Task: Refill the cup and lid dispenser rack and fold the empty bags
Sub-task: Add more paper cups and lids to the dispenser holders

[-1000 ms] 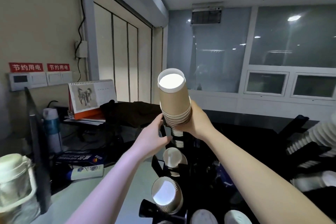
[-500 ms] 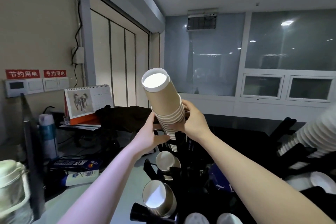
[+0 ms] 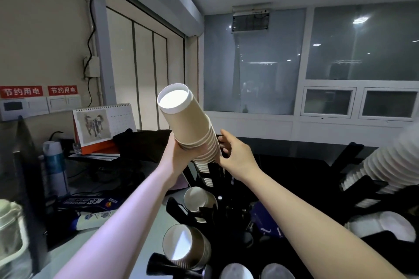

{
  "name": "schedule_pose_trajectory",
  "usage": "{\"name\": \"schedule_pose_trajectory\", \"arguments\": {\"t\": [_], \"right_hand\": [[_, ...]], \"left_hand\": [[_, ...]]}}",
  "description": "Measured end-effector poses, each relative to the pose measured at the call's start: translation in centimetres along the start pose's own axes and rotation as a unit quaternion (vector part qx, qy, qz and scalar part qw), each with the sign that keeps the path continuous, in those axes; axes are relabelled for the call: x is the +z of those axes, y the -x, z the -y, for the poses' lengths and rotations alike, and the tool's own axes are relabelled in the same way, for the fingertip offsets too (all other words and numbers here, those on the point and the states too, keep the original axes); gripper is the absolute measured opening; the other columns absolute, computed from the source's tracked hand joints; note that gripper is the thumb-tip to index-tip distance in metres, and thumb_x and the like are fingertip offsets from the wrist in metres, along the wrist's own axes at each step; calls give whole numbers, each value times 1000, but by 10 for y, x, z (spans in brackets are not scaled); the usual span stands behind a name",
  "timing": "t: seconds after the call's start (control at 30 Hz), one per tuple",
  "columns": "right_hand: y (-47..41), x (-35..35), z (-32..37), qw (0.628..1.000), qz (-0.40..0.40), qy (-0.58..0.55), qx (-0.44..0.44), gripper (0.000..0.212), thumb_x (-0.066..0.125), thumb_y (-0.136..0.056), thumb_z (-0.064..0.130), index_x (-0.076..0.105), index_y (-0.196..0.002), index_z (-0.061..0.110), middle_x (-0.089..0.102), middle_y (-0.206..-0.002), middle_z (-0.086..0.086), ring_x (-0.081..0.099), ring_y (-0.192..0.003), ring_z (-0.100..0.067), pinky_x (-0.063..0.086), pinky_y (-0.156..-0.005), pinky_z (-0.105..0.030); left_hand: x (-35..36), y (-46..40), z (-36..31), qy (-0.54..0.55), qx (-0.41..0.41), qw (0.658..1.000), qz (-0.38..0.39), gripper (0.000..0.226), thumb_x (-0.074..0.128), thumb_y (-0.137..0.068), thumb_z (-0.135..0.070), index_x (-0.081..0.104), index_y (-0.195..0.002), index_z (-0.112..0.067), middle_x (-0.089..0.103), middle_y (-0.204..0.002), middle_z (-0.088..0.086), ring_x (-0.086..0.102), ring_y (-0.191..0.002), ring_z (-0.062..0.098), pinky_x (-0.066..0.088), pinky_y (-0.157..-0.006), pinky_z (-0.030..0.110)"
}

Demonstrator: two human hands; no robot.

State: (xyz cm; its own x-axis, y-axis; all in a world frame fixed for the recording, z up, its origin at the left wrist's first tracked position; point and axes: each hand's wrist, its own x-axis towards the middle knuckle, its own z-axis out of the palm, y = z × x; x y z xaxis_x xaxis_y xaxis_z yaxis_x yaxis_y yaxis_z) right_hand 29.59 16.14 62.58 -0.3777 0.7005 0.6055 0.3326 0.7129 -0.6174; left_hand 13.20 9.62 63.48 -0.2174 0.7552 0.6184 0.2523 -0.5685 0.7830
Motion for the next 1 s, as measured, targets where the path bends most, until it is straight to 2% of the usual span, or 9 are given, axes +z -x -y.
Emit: {"name": "schedule_pose_trajectory", "arguments": {"t": [0.13,0.2,0.27,0.37,0.47,0.6,0.77,0.9,1.0], "right_hand": [[-9,6,1,999,10,31,-6,36,71,-78,21,65,-113,18,62,-95,5,59,-95,-15,50,-84,-31],[-12,9,2,999,26,39,-11,32,71,-76,21,67,-108,22,57,-90,8,57,-97,-17,45,-78,-27],[-13,11,1,999,28,43,-15,33,70,-75,21,66,-107,24,56,-91,8,53,-98,-15,38,-75,-23],[-13,16,-1,998,28,49,-7,41,69,-76,22,62,-117,27,58,-109,-1,51,-104,-13,35,-78,-19],[-14,17,0,997,21,78,-1,49,71,-77,21,57,-124,21,55,-120,-6,49,-115,-22,37,-87,-26],[-11,11,9,998,-1,59,7,62,71,-79,15,47,-136,14,47,-136,-7,41,-128,-26,33,-104,-34],[1,7,36,995,-72,-25,-63,52,58,-78,1,56,-129,12,55,-121,1,50,-113,-12,37,-100,-23],[12,6,64,984,-102,-102,-109,44,57,-79,4,60,-121,18,55,-114,8,51,-102,7,37,-90,-6],[22,5,81,975,-93,-137,-146,41,55,-79,12,61,-119,18,59,-113,7,54,-105,2,43,-91,-14]], "left_hand": [[-1,-3,1,37,-15,999,0,57,84,-62,-19,62,-114,-21,70,-111,3,65,-107,21,51,-94,47],[-2,-2,1,62,-16,998,2,62,84,-62,-23,60,-119,-13,68,-114,12,63,-110,29,48,-95,55],[-4,0,2,85,-21,996,-7,67,83,-63,-25,56,-121,-8,66,-112,15,64,-106,30,52,-90,52],[-4,6,-7,72,0,997,-26,64,82,-64,-27,56,-118,-6,68,-100,7,66,-89,18,55,-73,31],[-8,6,-19,105,27,994,-29,63,79,-68,-15,54,-123,2,62,-117,25,59,-110,39,49,-94,50],[-24,6,-40,100,41,993,-51,68,80,-67,-15,52,-127,-1,62,-121,19,59,-114,30,47,-97,42],[-40,27,-49,104,43,993,-33,61,79,-70,-15,54,-123,0,62,-114,22,59,-108,35,49,-93,44],[-47,53,-41,96,25,995,-7,57,79,-73,-14,55,-123,-1,63,-111,16,60,-105,28,50,-90,38],[-55,73,-34,80,0,996,-30,63,82,-66,-20,56,-121,-3,66,-110,15,62,-104,27,51,-87,37]]}}
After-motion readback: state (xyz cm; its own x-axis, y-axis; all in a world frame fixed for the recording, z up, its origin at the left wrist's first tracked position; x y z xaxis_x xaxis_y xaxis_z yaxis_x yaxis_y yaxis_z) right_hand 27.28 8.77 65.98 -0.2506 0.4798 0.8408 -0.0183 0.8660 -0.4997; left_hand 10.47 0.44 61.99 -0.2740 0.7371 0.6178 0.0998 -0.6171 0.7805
